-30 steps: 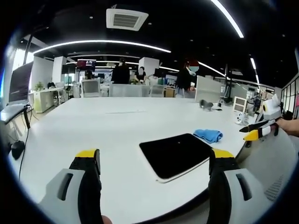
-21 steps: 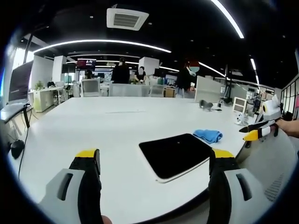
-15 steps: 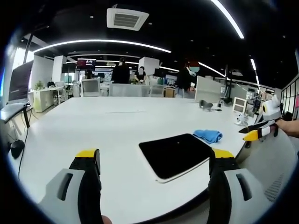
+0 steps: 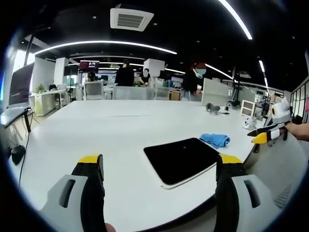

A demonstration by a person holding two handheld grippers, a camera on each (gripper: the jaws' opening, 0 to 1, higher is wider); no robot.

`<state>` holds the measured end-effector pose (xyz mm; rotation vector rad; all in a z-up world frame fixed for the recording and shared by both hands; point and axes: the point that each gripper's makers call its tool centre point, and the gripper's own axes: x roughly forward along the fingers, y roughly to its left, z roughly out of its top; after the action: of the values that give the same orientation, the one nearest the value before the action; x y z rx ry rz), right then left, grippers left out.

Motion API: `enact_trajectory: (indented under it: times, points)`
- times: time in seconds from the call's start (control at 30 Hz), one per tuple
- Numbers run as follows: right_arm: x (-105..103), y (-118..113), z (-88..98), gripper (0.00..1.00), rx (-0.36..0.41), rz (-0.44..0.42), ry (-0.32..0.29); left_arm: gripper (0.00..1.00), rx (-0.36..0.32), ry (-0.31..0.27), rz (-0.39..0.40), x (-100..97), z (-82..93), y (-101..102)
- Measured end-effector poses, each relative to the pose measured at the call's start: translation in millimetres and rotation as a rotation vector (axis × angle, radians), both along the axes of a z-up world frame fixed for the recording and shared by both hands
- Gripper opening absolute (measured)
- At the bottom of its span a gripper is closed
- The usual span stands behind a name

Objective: Wipe the mirror surface with the cleaning cloth until all visible marks leave the cleaned area.

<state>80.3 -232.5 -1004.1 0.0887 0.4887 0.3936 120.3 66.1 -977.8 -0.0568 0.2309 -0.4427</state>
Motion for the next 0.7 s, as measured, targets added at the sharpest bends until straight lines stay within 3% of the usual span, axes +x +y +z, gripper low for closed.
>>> enact_trajectory:
  times: [0.1,0.17,0.2,0.23,0.43,0.7]
  points:
    - [0.4,0.3,0.3,0.86,-0.004,0.002,-0.001,0.95,0.000,0.002,-0.004,-0.4,-0.2,-0.6]
    - [-0.3,-0.5,4.8,0.79,-0.014,0.005,-0.012,0.95,0.002,0.004,-0.008,-0.5,-0.7,-1.1]
    - [4.4,-0.8,16.5,0.74,-0.037,0.011,-0.081,0.95,0.001,0.005,-0.010,-0.7,-0.6,-1.6]
    - [4.2,2.1,20.9,0.70,-0.051,0.035,-0.100,0.95,0.001,0.005,-0.012,-0.8,-0.7,-1.8]
    - [14.5,0.3,26.4,0.69,-0.067,0.044,-0.070,0.95,-0.002,0.000,-0.006,-0.8,0.4,-0.9]
    - [38.2,3.5,43.0,0.51,-0.075,0.095,-0.102,0.95,-0.008,-0.002,-0.014,-1.3,1.2,-1.9]
